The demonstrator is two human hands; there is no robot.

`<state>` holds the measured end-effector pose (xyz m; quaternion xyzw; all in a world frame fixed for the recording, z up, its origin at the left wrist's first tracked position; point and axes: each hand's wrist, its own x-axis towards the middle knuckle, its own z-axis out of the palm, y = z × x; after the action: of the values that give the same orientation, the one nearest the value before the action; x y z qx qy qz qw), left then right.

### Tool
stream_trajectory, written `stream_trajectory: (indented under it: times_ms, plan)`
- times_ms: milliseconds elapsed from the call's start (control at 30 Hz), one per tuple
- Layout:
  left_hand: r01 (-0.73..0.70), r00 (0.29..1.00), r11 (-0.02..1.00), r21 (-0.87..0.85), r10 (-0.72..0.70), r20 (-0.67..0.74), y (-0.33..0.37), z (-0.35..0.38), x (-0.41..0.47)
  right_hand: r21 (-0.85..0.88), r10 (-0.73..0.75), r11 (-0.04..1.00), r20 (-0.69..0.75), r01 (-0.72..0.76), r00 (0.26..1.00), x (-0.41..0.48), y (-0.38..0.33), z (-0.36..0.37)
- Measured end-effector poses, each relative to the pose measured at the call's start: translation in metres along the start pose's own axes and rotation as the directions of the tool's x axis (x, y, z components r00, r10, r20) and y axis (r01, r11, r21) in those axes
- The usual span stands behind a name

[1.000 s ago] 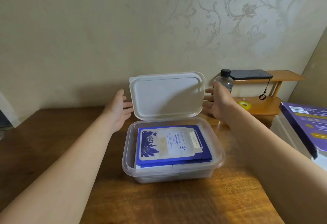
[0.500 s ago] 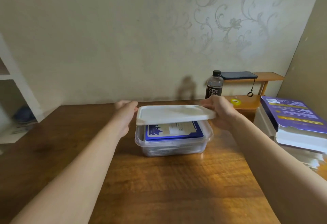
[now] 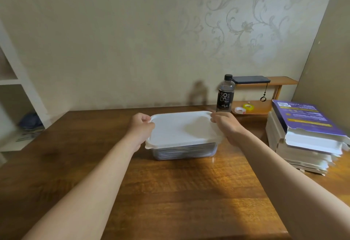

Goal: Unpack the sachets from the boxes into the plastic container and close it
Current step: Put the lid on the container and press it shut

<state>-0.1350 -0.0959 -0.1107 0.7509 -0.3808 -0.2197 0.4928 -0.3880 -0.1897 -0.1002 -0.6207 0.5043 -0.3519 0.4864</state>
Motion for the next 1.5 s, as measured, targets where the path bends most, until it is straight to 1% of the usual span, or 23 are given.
stream_trajectory:
  times_ms: [100, 167, 300, 400, 500, 567, 633, 700, 767, 833, 900, 967, 1033, 1133, 1233, 1267, 1300, 1367, 1400, 1433, 1500]
  plan:
    - [-0.072, 0.995, 0.985, 0.154, 0.061, 0.074, -0.001, 0.003, 0.001, -0.074, -0.026, 0.997, -0.019, 0.024, 0.999, 0.003, 0.006, 0.002]
    - [-0.112, 0.989, 0.961, 0.252, 0.082, 0.125, -0.001, 0.005, 0.002, -0.116, -0.045, 0.992, -0.006, 0.044, 0.999, 0.005, 0.008, 0.004]
    - [-0.13, 0.98, 0.911, 0.392, 0.058, 0.191, 0.0, 0.009, 0.006, -0.209, -0.047, 0.976, 0.075, 0.061, 0.996, 0.015, 0.014, 0.007]
    - [-0.138, 0.978, 0.872, 0.469, 0.045, 0.203, -0.002, 0.009, 0.006, -0.332, -0.057, 0.94, 0.088, 0.083, 0.994, 0.02, 0.016, 0.007]
    - [-0.174, 0.977, 0.815, 0.553, 0.072, 0.201, 0.0, 0.009, 0.007, -0.488, -0.102, 0.863, 0.082, 0.129, 0.991, 0.028, 0.018, 0.007]
    - [-0.219, 0.972, 0.77, 0.599, 0.115, 0.207, 0.003, 0.01, 0.01, -0.605, -0.142, 0.775, 0.112, 0.181, 0.984, 0.031, 0.016, 0.007]
    - [-0.29, 0.954, 0.738, 0.61, 0.168, 0.25, 0.008, 0.016, 0.015, -0.702, -0.161, 0.68, 0.139, 0.212, 0.977, 0.031, 0.007, 0.01]
    - [-0.362, 0.925, 0.705, 0.61, 0.19, 0.329, 0.015, 0.024, 0.019, -0.751, -0.196, 0.602, 0.192, 0.273, 0.962, 0.034, -0.004, 0.018]
    - [-0.406, 0.901, 0.643, 0.65, 0.162, 0.403, 0.022, 0.033, 0.024, -0.787, -0.201, 0.536, 0.233, 0.306, 0.951, 0.039, -0.014, 0.028]
    - [-0.423, 0.889, 0.582, 0.694, 0.118, 0.442, 0.027, 0.039, 0.03, -0.824, -0.17, 0.469, 0.268, 0.317, 0.948, 0.047, -0.019, 0.038]
    - [-0.42, 0.883, 0.56, 0.714, 0.069, 0.465, 0.027, 0.042, 0.036, -0.849, -0.12, 0.424, 0.293, 0.316, 0.948, 0.057, -0.019, 0.046]
    - [-0.421, 0.873, 0.564, 0.71, 0.041, 0.485, 0.026, 0.043, 0.041, -0.861, -0.07, 0.407, 0.303, 0.305, 0.95, 0.066, -0.016, 0.049]
    - [-0.43, 0.87, 0.572, 0.699, 0.057, 0.489, 0.024, 0.043, 0.044, -0.861, -0.052, 0.405, 0.314, 0.307, 0.948, 0.071, -0.011, 0.05]
    - [-0.416, 0.878, 0.589, 0.693, 0.061, 0.475, 0.019, 0.045, 0.047, -0.863, -0.043, 0.362, 0.361, 0.351, 0.932, 0.081, -0.001, 0.051]
    - [-0.405, 0.885, 0.557, 0.725, 0.04, 0.464, 0.011, 0.048, 0.046, -0.865, 0.022, 0.35, 0.392, 0.36, 0.92, 0.084, -0.004, 0.049]
    - [-0.406, 0.885, 0.554, 0.727, 0.038, 0.465, 0.011, 0.048, 0.046, -0.862, 0.053, 0.365, 0.398, 0.353, 0.916, 0.082, -0.009, 0.047]
    - [-0.407, 0.882, 0.557, 0.724, 0.035, 0.469, 0.012, 0.048, 0.047, -0.852, 0.061, 0.405, 0.387, 0.332, 0.92, 0.079, -0.015, 0.044]
    - [-0.409, 0.873, 0.577, 0.707, 0.022, 0.487, 0.014, 0.043, 0.048, -0.834, 0.035, 0.459, 0.363, 0.308, 0.931, 0.068, -0.025, 0.036]
    - [-0.411, 0.87, 0.583, 0.701, 0.02, 0.493, 0.014, 0.039, 0.049, -0.833, 0.037, 0.469, 0.35, 0.293, 0.936, 0.066, -0.025, 0.028]
    - [-0.408, 0.871, 0.581, 0.704, 0.017, 0.491, 0.012, 0.035, 0.048, -0.842, 0.041, 0.456, 0.344, 0.289, 0.938, 0.069, -0.02, 0.019]
    - [-0.388, 0.887, 0.562, 0.731, 0.014, 0.461, 0.005, 0.03, 0.044, -0.834, 0.031, 0.462, 0.355, 0.301, 0.934, 0.068, -0.008, 0.009]
